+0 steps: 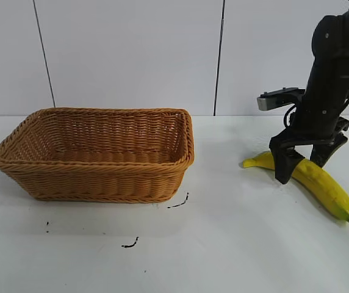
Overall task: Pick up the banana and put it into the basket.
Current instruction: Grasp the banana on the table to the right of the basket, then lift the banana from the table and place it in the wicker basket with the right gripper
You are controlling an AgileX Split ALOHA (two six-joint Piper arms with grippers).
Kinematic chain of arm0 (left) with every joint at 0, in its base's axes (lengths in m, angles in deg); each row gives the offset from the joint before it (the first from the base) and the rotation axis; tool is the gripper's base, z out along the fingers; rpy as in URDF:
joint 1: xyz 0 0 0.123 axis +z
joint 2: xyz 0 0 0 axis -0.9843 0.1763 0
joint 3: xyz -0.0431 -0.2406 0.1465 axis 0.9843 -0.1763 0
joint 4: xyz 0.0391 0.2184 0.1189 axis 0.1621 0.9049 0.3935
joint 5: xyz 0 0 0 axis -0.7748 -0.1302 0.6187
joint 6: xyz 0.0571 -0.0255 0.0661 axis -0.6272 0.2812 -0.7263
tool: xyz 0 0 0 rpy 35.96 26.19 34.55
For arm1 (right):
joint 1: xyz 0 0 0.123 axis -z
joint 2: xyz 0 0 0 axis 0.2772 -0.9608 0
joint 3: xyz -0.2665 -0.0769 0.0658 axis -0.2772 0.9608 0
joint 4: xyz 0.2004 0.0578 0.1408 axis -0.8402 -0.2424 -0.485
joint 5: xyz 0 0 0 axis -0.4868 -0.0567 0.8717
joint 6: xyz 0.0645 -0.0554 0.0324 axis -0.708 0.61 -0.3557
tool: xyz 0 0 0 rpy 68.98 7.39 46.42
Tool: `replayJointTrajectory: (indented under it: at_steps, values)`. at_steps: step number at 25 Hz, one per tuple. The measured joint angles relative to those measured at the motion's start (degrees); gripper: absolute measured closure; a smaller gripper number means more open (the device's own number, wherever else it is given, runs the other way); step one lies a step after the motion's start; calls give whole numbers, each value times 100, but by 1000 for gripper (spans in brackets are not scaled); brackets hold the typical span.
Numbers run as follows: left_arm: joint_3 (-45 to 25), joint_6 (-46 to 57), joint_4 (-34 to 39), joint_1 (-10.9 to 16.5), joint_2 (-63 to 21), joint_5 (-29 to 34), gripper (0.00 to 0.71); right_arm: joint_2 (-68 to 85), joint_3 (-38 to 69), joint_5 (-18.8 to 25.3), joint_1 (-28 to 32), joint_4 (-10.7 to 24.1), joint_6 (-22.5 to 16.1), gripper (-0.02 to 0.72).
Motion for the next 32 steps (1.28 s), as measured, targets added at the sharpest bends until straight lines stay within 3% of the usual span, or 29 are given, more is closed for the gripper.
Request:
replayJointTrajectory:
  at_steps: [3,9,16,25,32]
  values:
    - [0,0,0,0,0,0,15,0,-34,85,0,100,-224,387]
    - [0,0,0,0,0,0,15,27,-521,536,0,198,-355,388]
    - [0,0,0,0,0,0,15,270,-1733,1752,0,198,-375,388]
    - [0,0,0,0,0,0,15,292,-2995,1896,-34,25,-377,388]
    - [0,0,0,0,0,0,15,292,-3295,1902,-418,-19,-197,388]
